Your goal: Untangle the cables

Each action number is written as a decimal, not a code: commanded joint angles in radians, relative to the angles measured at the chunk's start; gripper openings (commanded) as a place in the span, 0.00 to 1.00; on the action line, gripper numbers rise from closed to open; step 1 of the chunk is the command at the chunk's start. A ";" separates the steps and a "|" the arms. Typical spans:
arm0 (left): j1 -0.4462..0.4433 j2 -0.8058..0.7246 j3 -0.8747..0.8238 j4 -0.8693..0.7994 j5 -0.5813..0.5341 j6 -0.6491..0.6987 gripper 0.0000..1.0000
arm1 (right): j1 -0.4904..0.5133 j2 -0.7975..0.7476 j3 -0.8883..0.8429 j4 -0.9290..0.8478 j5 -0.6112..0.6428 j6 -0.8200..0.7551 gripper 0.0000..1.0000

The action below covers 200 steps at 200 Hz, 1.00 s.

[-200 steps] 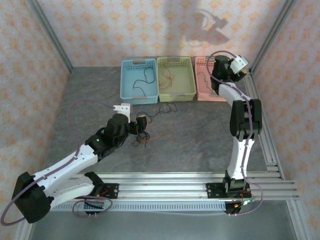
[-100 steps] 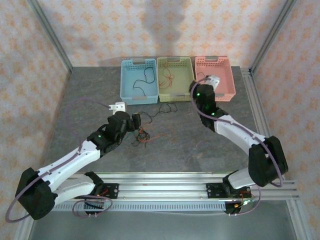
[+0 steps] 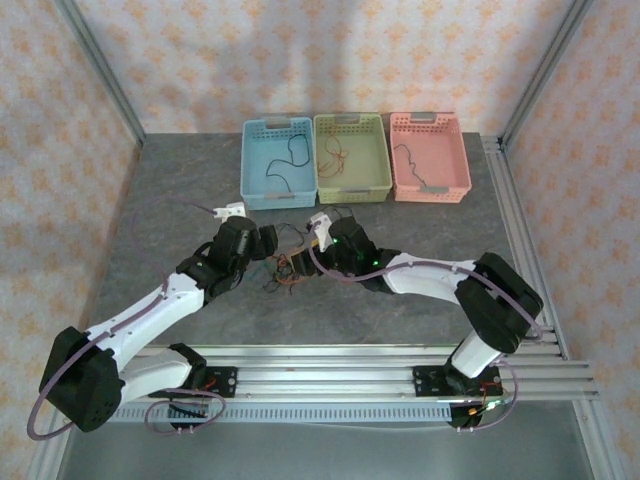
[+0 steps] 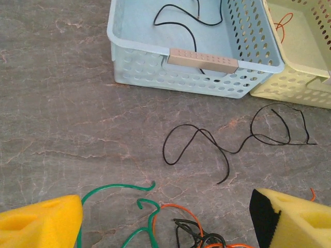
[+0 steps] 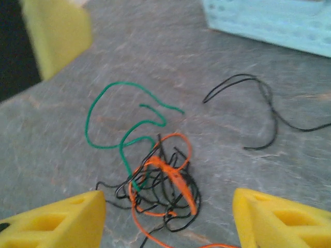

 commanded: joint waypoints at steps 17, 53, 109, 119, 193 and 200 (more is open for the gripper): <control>0.011 -0.034 -0.003 0.017 0.009 -0.005 0.85 | -0.005 0.056 0.029 0.007 -0.076 -0.213 0.69; 0.010 -0.044 -0.010 0.026 0.002 -0.001 0.85 | -0.003 0.137 0.083 0.002 -0.020 -0.239 0.62; 0.010 -0.041 -0.010 0.028 0.000 0.004 0.85 | -0.006 -0.049 -0.110 0.318 0.057 -0.160 0.00; 0.010 -0.034 -0.008 0.027 0.003 0.004 0.85 | -0.013 -0.111 -0.162 0.362 0.089 -0.150 0.00; 0.018 0.143 0.055 -0.005 0.056 -0.010 0.84 | -0.081 -0.057 -0.357 0.718 0.297 -0.044 0.00; 0.022 0.163 0.059 -0.005 0.071 -0.015 0.83 | -0.082 -0.050 -0.358 0.724 0.312 -0.046 0.00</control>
